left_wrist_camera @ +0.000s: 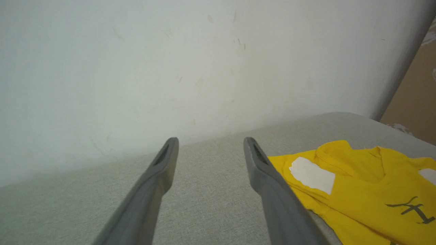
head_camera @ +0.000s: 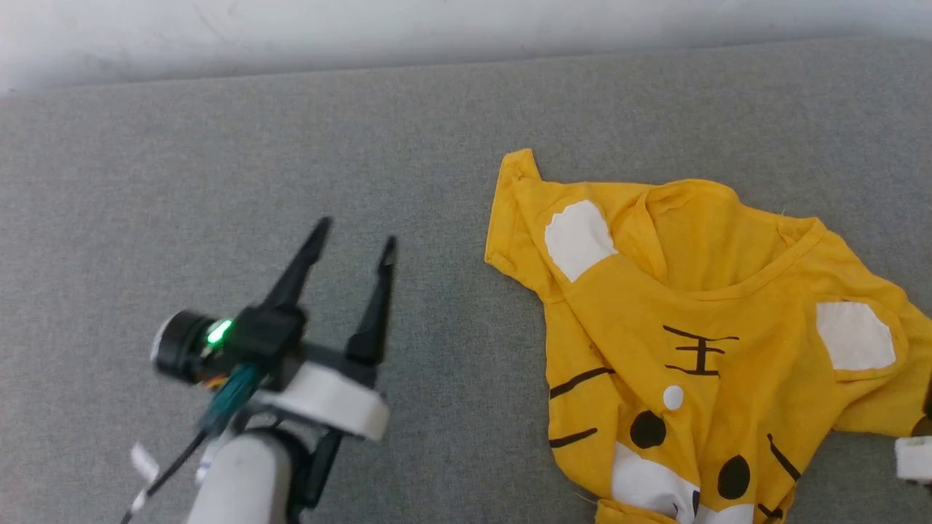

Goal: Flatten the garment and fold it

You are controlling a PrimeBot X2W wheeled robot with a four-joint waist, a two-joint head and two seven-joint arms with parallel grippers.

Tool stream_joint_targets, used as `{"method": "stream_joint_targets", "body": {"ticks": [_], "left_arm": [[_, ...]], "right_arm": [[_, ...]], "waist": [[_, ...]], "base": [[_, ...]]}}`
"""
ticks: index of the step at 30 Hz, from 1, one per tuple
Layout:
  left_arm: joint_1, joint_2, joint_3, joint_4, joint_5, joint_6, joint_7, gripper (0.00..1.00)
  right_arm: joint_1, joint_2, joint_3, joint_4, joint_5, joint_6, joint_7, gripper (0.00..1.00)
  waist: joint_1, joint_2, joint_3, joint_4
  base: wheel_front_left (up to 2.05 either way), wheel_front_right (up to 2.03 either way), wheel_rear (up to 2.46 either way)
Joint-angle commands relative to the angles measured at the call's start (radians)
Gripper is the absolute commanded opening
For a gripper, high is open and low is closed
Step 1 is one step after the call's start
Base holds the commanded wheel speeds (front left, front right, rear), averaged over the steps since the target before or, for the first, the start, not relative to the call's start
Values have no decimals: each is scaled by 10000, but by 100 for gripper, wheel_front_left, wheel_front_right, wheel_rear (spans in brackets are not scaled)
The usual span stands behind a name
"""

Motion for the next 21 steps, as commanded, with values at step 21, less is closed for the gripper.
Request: {"method": "stream_joint_targets", "body": {"ticks": [21], "left_arm": [[-3767,-457,-2697,3712,-796,-4,4403,100]], "right_arm": [[-775,20,-87,-206,397,-9,124,100]], "waist": [[-1,0,1498,-504]], "base": [[0,0,0]]}}
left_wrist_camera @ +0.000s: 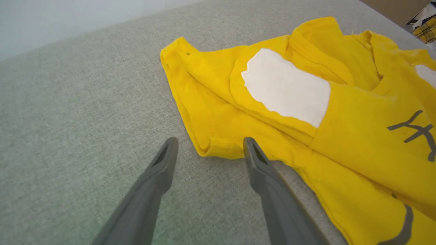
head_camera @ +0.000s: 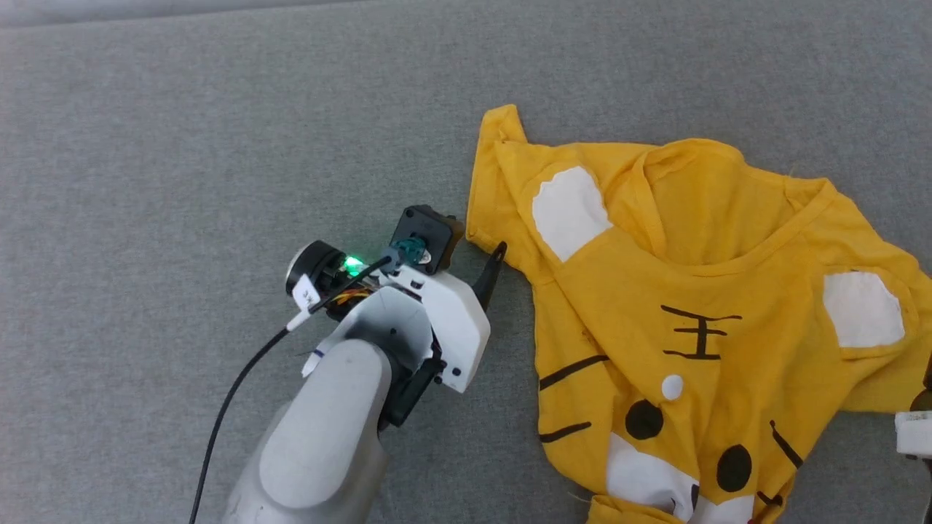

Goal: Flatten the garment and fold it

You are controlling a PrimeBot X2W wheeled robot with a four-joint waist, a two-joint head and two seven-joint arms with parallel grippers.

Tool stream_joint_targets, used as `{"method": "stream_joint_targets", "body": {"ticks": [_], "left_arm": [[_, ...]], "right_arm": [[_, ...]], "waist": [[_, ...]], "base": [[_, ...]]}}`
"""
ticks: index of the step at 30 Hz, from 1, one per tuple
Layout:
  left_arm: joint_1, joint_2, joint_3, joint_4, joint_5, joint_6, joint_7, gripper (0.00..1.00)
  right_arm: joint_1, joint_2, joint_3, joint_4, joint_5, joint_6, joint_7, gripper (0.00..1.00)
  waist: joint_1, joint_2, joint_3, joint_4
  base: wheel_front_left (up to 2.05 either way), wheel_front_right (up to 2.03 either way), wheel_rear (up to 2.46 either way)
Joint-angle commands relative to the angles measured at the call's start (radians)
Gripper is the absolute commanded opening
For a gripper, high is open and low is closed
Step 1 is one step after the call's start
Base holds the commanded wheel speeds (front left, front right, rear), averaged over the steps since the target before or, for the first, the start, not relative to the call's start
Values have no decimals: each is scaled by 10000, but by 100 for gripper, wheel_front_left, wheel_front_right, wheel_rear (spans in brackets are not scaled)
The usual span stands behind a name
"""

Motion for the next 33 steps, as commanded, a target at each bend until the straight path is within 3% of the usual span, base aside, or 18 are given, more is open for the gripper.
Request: {"method": "stream_joint_targets", "body": {"ticks": [1,7,9,15,20,27,33], "left_arm": [[-209,-39,-40,121,-34,103,52,100],[-419,-63,-45,835,-11,623,433,100],[-440,-65,-60,1039,30,770,600,0],[-392,-46,-153,1129,-121,711,890,0],[-166,-55,168,610,-576,882,516,0],[1673,97,1236,-1370,-1850,1465,297,0],[4459,629,2641,-3311,-2464,2417,268,0]], "right_arm": [[-124,24,33,45,74,-9,-87,100],[-185,24,187,172,132,-9,-164,100],[-211,24,228,215,161,-9,-185,100],[-208,24,126,327,187,-9,-227,100],[-238,24,107,382,158,-9,-187,100],[2,24,11,368,65,-9,87,100],[311,24,-176,229,36,-9,372,100]], "waist": [[-1,0,177,-175],[-1,0,380,-345],[-1,0,414,-376],[-1,0,303,-252],[-1,0,-175,-19],[-1,0,-949,397],[-1,0,-1245,864]], "base": [[0,0,0],[0,0,0],[0,0,0],[0,0,0],[0,0,0],[0,0,0],[0,0,0]]}}
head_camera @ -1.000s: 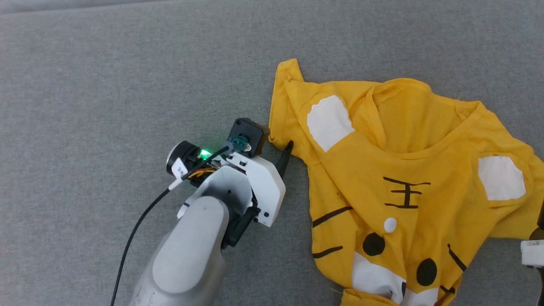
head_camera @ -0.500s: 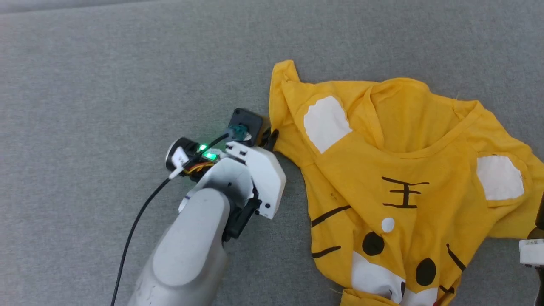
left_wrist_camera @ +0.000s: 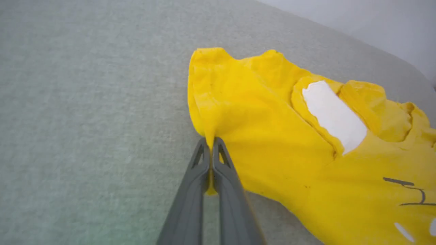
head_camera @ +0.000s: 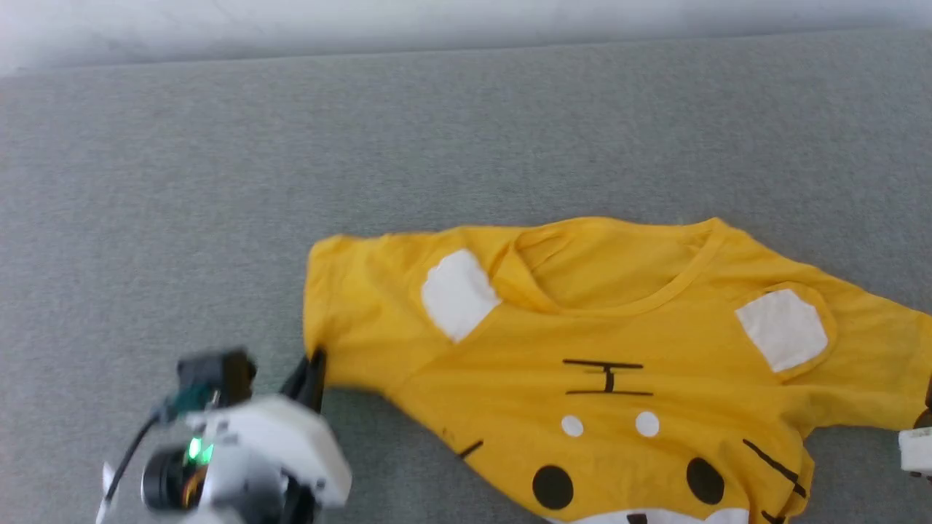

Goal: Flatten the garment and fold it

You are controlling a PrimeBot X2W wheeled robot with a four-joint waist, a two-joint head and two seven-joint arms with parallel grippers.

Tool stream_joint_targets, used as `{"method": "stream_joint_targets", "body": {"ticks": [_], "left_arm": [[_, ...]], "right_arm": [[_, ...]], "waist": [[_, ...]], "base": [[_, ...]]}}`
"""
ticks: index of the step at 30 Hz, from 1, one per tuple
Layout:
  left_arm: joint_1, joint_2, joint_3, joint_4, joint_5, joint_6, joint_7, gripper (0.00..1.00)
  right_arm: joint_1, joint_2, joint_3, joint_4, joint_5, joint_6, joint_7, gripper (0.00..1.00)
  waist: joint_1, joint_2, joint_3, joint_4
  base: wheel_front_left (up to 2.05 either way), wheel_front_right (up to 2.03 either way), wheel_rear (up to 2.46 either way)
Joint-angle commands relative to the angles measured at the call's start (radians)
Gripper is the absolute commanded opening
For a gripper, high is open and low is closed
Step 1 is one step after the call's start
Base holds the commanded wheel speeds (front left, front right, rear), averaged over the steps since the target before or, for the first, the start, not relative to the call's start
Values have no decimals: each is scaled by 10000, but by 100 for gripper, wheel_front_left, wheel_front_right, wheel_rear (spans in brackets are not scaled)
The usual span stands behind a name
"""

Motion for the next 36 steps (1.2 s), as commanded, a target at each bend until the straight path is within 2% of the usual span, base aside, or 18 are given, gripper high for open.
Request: {"method": "stream_joint_targets", "body": {"ticks": [1,5,9,10,11,15,21,27,32,36], "left_arm": [[791,13,233,-358,-222,199,-39,0],[2184,-100,493,-630,-668,344,-171,0],[2465,-350,250,-544,-977,328,-419,1],[2394,-396,196,-540,-995,344,-536,56],[2276,-435,192,-571,-977,390,-731,100],[1751,-354,297,-992,-847,405,-1176,100],[572,1081,322,-1375,608,299,-691,100],[-537,2156,-163,-737,758,-794,330,100],[-1041,2248,-351,-47,418,-1168,854,100],[-1193,2159,-308,295,309,-1008,1096,100]], "right_arm": [[101,22,-85,-76,-71,-7,69,100],[219,22,-172,-204,-95,-7,267,100],[164,22,-127,-360,-180,-7,455,100],[145,22,-126,-389,-188,-7,497,100],[138,22,-128,-415,-206,-7,540,100],[106,22,-104,-506,-244,-7,678,100],[14,22,63,-606,-235,-7,759,100],[-74,22,156,-587,-210,-7,761,100],[-169,22,105,-592,-198,-7,755,100],[-208,22,95,-596,-173,-7,769,100]], "waist": [[1,0,-269,428],[1,0,-260,794],[1,0,-247,1069],[1,0,-254,1132],[1,0,-267,1196],[1,0,-268,1313],[1,0,-33,1238],[1,0,318,1004],[1,0,532,848],[1,0,632,768]], "base": [[0,0,0],[0,0,0],[0,0,0],[0,0,0],[0,0,0],[0,0,0],[0,0,0],[0,0,0],[0,0,0],[0,0,0]]}}
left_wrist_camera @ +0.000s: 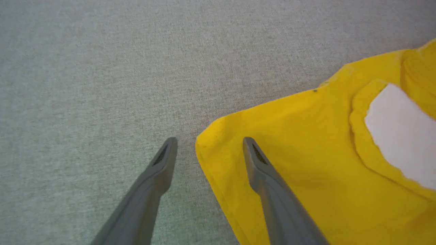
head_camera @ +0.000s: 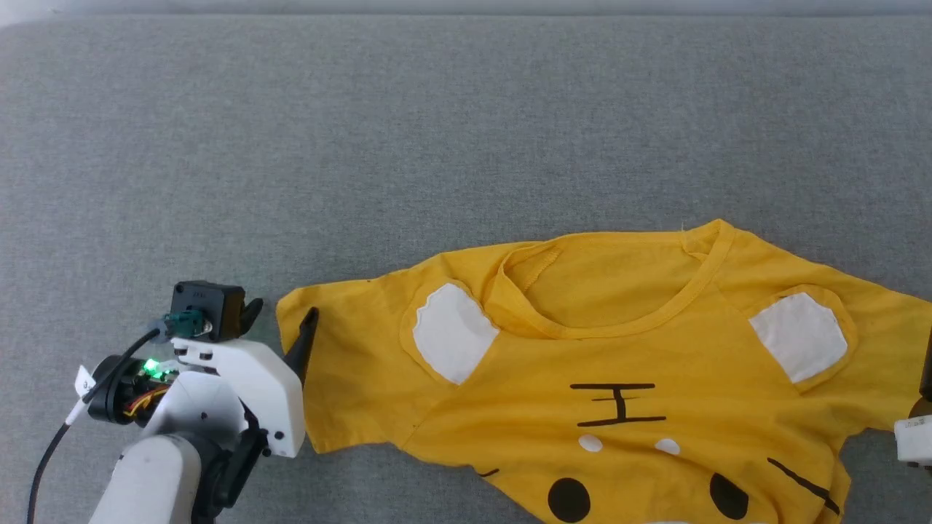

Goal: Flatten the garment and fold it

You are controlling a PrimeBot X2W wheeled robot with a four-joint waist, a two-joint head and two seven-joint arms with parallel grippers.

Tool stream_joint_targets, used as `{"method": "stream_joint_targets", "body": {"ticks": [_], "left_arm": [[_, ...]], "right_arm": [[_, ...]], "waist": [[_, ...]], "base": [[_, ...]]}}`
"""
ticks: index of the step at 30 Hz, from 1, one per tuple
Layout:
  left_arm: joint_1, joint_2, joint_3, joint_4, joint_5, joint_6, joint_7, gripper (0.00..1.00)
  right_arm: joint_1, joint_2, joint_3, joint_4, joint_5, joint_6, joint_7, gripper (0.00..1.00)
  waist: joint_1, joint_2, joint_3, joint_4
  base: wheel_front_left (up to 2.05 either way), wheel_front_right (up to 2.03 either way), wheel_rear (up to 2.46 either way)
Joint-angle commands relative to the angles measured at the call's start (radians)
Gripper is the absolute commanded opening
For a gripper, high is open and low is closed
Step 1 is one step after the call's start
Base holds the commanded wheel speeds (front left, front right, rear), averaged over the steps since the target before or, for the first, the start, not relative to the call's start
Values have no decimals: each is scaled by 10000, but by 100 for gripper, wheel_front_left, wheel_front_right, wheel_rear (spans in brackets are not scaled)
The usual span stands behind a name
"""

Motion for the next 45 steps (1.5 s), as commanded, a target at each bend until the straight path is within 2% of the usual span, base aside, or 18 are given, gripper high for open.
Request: {"method": "stream_joint_targets", "body": {"ticks": [1,5,8,10,11,12,13,17,24,29,35,39,45], "left_arm": [[-206,-54,18,166,-63,166,100,100],[-225,-116,-46,404,-77,253,202,100],[-181,-216,-148,561,-342,106,378,100],[-133,-289,-310,784,-668,-150,657,100],[-99,-282,-401,869,-807,-268,897,83],[-62,-293,-453,934,-954,-343,1103,24],[-23,-298,-489,977,-1076,-396,1269,0],[6,-333,-394,1029,-1168,-324,1134,0],[16,-791,338,846,-1169,291,-614,0],[790,-1136,1393,-245,-1735,862,-1579,0],[2159,-927,3004,-1374,-1943,1631,-2177,0],[2556,-917,3236,-1664,-2058,1680,-2218,0],[2337,-1093,2757,-1683,-2123,1507,-2196,0]], "right_arm": [[-159,16,-31,-35,40,-9,30,100],[-175,16,-33,-56,61,-9,66,100],[-201,16,-17,-65,81,-9,97,100],[-221,16,-21,-76,85,-9,117,100],[-222,16,-24,-82,80,-9,131,100],[-222,16,-24,-91,75,-9,150,100],[-224,16,-21,-102,69,-9,171,100],[-220,16,-18,-143,23,-9,239,100],[-122,16,80,-107,11,-9,255,100],[-75,16,191,-191,-84,-9,349,100],[-187,16,464,-394,-489,-9,1032,100],[-324,16,574,-330,-819,-9,2128,100],[-636,16,850,-35,-1540,-9,3786,100]], "waist": [[-1,0,89,-75],[-1,0,139,-78],[-1,0,160,-80],[-1,0,160,-63],[-1,0,151,-51],[-1,0,141,-43],[-1,0,130,-41],[-1,0,33,-34],[-1,0,-371,-77],[-1,0,-553,-100],[-1,0,-542,-92],[-1,0,-469,-8],[-1,0,-288,170]], "base": [[0,0,0],[0,0,0],[0,0,0],[0,0,0],[0,0,0],[0,0,0],[0,0,0],[0,0,0],[0,0,0],[0,0,0],[0,0,0],[0,0,0],[0,0,0]]}}
